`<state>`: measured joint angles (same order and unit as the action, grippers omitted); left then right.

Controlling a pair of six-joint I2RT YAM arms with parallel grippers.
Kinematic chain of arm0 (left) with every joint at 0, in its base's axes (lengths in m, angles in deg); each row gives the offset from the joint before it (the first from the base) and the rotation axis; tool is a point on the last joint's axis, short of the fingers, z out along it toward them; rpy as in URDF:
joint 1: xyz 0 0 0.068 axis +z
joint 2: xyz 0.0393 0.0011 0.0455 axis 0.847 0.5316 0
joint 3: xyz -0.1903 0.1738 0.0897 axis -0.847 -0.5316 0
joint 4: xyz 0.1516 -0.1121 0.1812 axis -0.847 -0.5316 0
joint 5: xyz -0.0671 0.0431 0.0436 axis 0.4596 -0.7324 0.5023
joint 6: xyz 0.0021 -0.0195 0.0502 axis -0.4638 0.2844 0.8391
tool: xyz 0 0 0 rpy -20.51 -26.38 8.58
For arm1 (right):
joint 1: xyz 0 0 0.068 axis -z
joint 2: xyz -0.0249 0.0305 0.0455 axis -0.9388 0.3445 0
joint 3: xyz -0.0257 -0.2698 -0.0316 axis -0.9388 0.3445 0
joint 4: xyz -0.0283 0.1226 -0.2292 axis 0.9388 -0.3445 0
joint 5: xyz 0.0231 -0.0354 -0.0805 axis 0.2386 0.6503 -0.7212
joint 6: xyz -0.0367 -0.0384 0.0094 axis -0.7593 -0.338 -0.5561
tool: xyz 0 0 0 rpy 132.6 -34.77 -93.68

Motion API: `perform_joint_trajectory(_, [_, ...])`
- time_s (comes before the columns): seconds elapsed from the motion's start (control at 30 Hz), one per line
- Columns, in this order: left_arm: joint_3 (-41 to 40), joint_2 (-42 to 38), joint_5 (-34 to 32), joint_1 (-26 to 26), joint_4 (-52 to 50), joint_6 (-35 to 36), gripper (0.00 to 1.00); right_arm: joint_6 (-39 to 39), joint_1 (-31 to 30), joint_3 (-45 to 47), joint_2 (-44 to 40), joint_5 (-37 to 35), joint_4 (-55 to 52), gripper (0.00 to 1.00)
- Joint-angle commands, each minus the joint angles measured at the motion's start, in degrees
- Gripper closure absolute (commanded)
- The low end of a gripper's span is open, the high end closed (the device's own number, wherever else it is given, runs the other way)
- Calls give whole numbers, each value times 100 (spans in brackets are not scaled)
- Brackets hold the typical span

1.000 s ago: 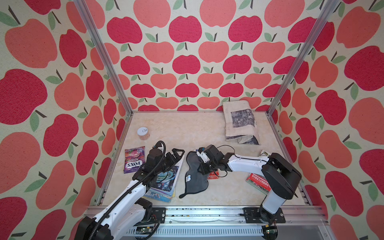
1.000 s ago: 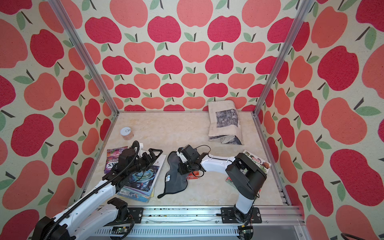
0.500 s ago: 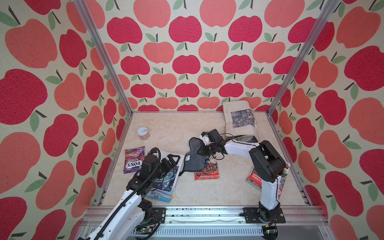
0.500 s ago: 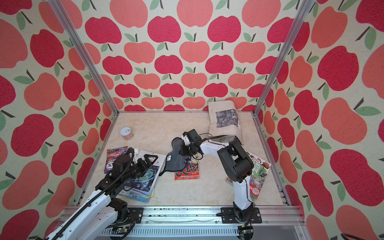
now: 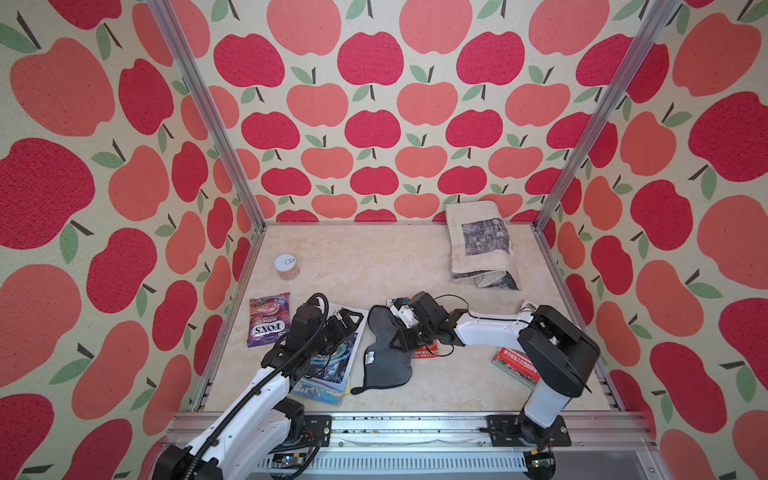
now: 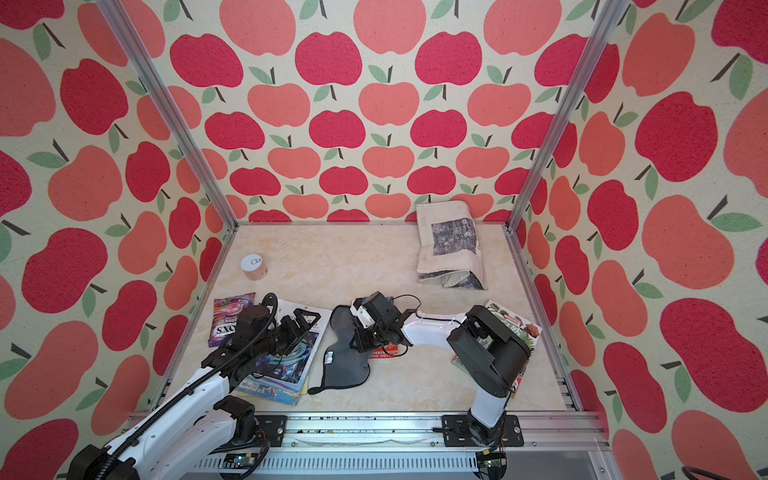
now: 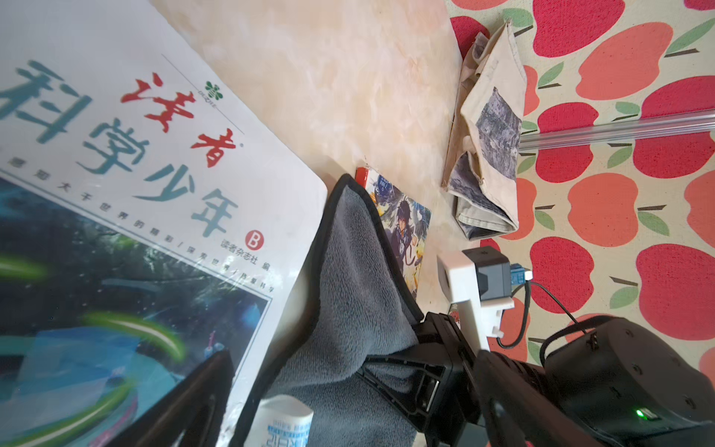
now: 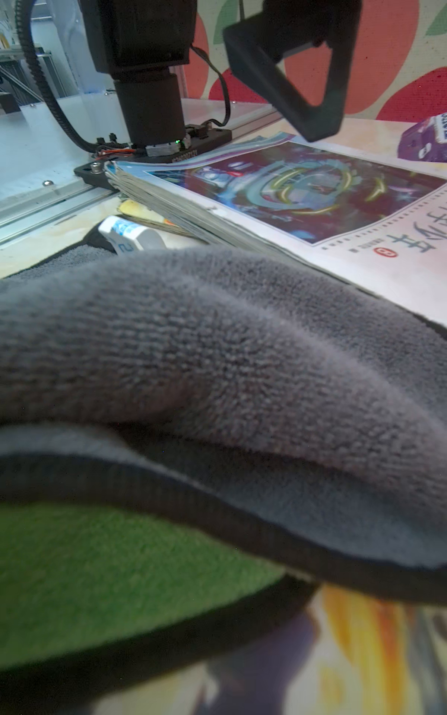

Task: Wipe the cover of the book
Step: Wipe the dirt from the cover of the book.

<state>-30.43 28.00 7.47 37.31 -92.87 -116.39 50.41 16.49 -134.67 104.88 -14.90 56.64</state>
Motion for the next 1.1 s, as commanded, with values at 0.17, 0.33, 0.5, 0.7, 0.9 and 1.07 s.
perform_joint_trajectory(0.17, [129, 219, 138, 15, 336, 91, 1, -77, 563, -209, 106, -107, -240, 100])
perform_joint_trajectory(0.33, [164, 125, 91, -34, 261, 69, 1, -103, 1311, -1015, 894, 344, -236, 100])
perform_joint_trajectory(0.5, [156, 18, 20, -67, 192, 48, 1, -24, 1761, -1517, 1269, 408, -287, 100])
perform_joint_trajectory(0.7, [164, 78, -9, -100, 235, 47, 1, -186, 1819, -1097, 855, 448, -430, 100])
perform_joint_trajectory(0.9, [220, 484, 50, -113, 522, 73, 1, -499, 1373, -130, -103, 235, -789, 100])
perform_joint_trajectory(1.07, [394, 927, 109, -207, 729, 117, 1, -451, 946, 519, -717, 234, -1011, 100])
